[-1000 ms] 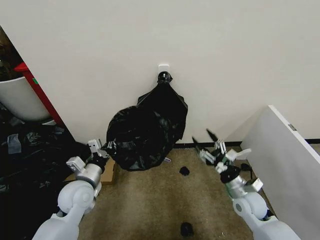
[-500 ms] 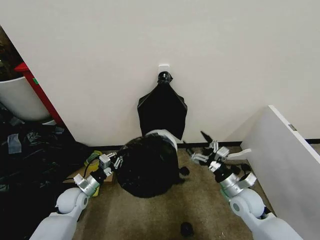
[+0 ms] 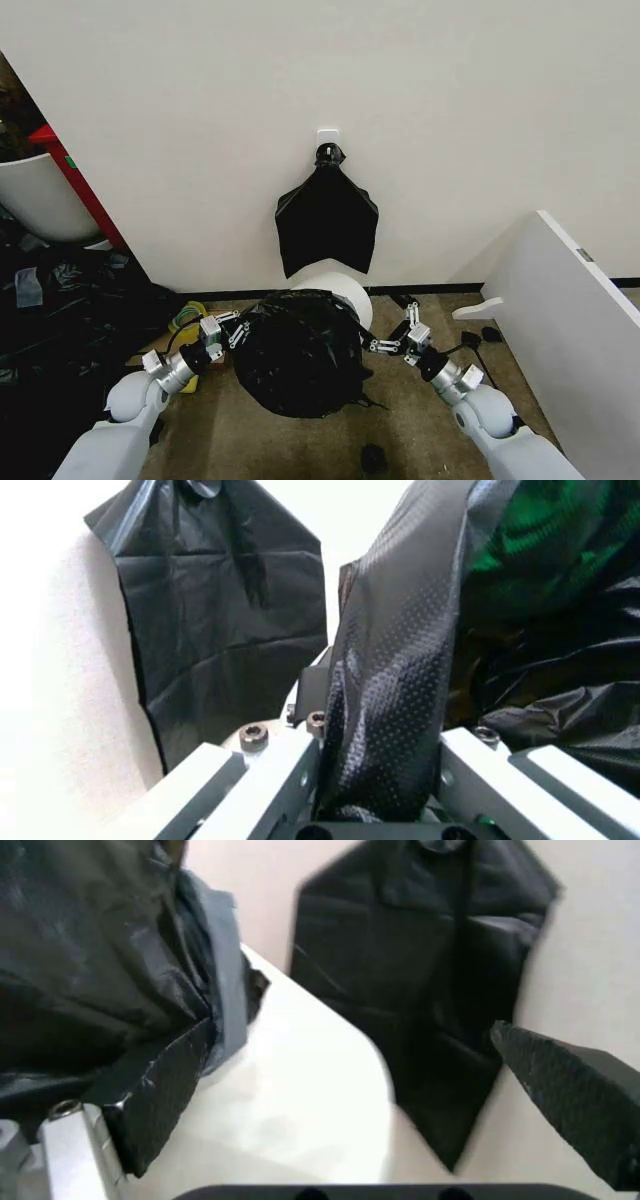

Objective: Place the garbage bag over the trash bin.

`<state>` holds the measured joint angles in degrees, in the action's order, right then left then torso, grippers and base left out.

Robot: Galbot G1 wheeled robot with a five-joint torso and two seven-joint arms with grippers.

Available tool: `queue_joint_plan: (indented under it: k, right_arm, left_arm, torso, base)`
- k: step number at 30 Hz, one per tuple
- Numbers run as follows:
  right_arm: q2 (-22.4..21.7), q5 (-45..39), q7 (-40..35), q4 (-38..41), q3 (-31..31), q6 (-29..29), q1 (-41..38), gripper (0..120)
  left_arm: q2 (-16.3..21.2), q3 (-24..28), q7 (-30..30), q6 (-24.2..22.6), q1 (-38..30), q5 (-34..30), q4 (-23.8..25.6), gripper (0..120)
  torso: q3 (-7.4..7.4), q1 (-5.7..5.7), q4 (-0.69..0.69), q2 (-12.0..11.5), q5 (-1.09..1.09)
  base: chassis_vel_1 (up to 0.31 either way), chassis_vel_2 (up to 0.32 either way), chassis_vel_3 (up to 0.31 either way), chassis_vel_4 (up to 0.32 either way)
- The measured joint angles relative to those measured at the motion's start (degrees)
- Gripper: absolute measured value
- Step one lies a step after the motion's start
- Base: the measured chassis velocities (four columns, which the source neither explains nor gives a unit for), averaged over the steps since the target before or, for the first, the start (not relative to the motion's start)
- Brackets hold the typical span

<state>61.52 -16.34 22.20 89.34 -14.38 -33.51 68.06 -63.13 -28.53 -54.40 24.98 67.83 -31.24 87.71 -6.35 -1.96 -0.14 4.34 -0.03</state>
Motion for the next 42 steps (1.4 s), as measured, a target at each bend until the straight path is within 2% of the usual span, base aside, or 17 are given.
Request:
queue_joint_plan:
  k: [5,11,13,14,16,17,18,20,21,24,28,29,31,33,34,37,42]
  right_arm:
    - [0.0,0.3,-2.8,0.8,-0.7,-0.1,-0.5,100]
    - [-0.2,-6.4,-1.5,6.1,-1.2,-2.0,0.1,100]
    - [-0.1,-8.1,-3.0,10.3,-1.1,-2.3,1.8,100]
    - [-0.1,-8.1,-3.0,10.3,-1.1,-2.3,1.8,100]
    - [0.1,-7.3,-9.5,14.9,0.0,-0.6,3.4,100]
    - [0.1,-7.3,-9.5,14.9,0.0,-0.6,3.4,100]
    - [0.3,-4.7,-16.3,18.4,0.9,1.7,4.5,100]
    - [0.4,-1.3,-23.6,23.3,2.7,5.8,6.2,100]
    - [0.4,-1.3,-23.6,23.3,2.7,5.8,6.2,100]
    - [-0.5,2.1,-30.7,29.4,8.8,12.4,9.5,100]
    - [-1.6,4.6,-40.0,32.9,17.1,20.5,10.8,96]
    - [-1.6,4.6,-40.0,32.9,17.1,20.5,10.8,96]
    - [-2.0,5.3,-44.1,33.5,20.9,24.3,10.1,88]
    - [-2.3,6.4,-50.0,33.3,24.6,31.8,7.9,77]
    - [-2.3,6.4,-50.0,33.3,24.6,31.8,7.9,77]
    - [-2.0,6.2,-56.2,31.6,27.1,41.1,5.2,64]
    - [-1.1,5.8,-60.4,28.1,28.5,47.6,2.0,47]
  left_arm:
    - [-0.3,0.0,0.9,0.0,0.3,0.1,0.3,0]
    - [-1.1,0.7,8.5,-2.0,0.9,0.4,1.1,0]
    - [-1.3,2.5,17.1,-7.5,1.7,-0.2,3.6,0]
    - [-1.3,2.5,17.1,-7.5,1.7,-0.2,3.6,0]
    - [-0.9,4.9,25.2,-13.1,2.4,-1.3,6.5,0]
    - [-0.9,4.9,25.2,-13.1,2.4,-1.3,6.5,0]
    - [-0.7,6.7,30.1,-17.2,2.7,-2.0,8.3,0]
    - [-0.7,9.6,37.6,-22.9,2.8,-4.7,11.1,0]
    - [-0.7,9.6,37.6,-22.9,2.8,-4.7,11.1,0]
    - [-1.3,13.0,46.4,-27.1,2.9,-8.2,15.1,0]
    - [-1.9,16.3,52.0,-27.8,3.3,-8.6,17.8,0]
    - [-1.9,16.3,52.0,-27.8,3.3,-8.6,17.8,0]
    - [-2.1,18.7,55.1,-27.6,3.7,-7.5,19.2,0]
    - [-2.4,21.5,57.4,-25.3,4.2,-3.2,19.9,0]
    - [-2.4,21.5,57.4,-25.3,4.2,-3.2,19.9,0]
    - [-2.6,23.6,58.3,-20.1,4.7,5.4,18.8,0]
    - [-2.5,24.7,58.9,-14.4,5.1,13.7,17.3,0]
  torso:
    - [0.0,0.0,-0.01,0.0,0.0]
    - [0.0,0.0,0.01,0.0,-0.01]
    - [0.0,0.0,-0.01,0.0,0.0]
    - [0.0,0.0,-0.01,0.0,0.0]
    - [0.01,0.0,0.0,0.0,-0.01]
    - [0.01,0.0,0.0,0.0,-0.01]
    - [0.01,0.0,0.0,0.0,0.01]
    - [0.01,0.0,0.0,0.0,-0.03]
    - [0.01,0.0,0.0,0.0,-0.03]
    - [0.01,0.0,-0.02,0.0,0.0]
    - [0.01,0.01,-0.01,0.0,-0.01]
    - [0.01,0.01,-0.01,0.0,-0.01]
    - [0.01,0.01,0.0,0.0,0.01]
    - [0.01,0.01,0.01,0.0,0.0]
    - [0.01,0.01,0.01,0.0,0.0]
    - [0.01,0.01,0.0,0.0,0.0]
    - [0.0,0.0,0.0,0.0,0.0]
  base:
    - [0.0,0.0,0.0,0.0]
    - [0.0,0.0,0.0,0.0]
    - [0.0,0.0,0.0,0.0]
    - [0.0,0.0,0.0,0.0]
    - [0.0,0.0,0.0,0.0]
    - [0.0,0.0,0.0,0.0]
    - [0.0,0.0,0.0,0.0]
    - [0.0,0.0,0.0,0.0]
    - [0.0,0.0,0.0,0.0]
    - [0.0,0.0,0.0,0.0]
    - [0.0,0.0,0.0,0.0]
    - [0.0,0.0,0.0,0.0]
    - [0.0,0.0,0.0,0.0]
    - [0.0,0.0,0.0,0.0]
    - [0.0,0.0,0.0,0.0]
    - [0.0,0.0,0.0,0.0]
    - [0.0,0.0,0.0,0.0]
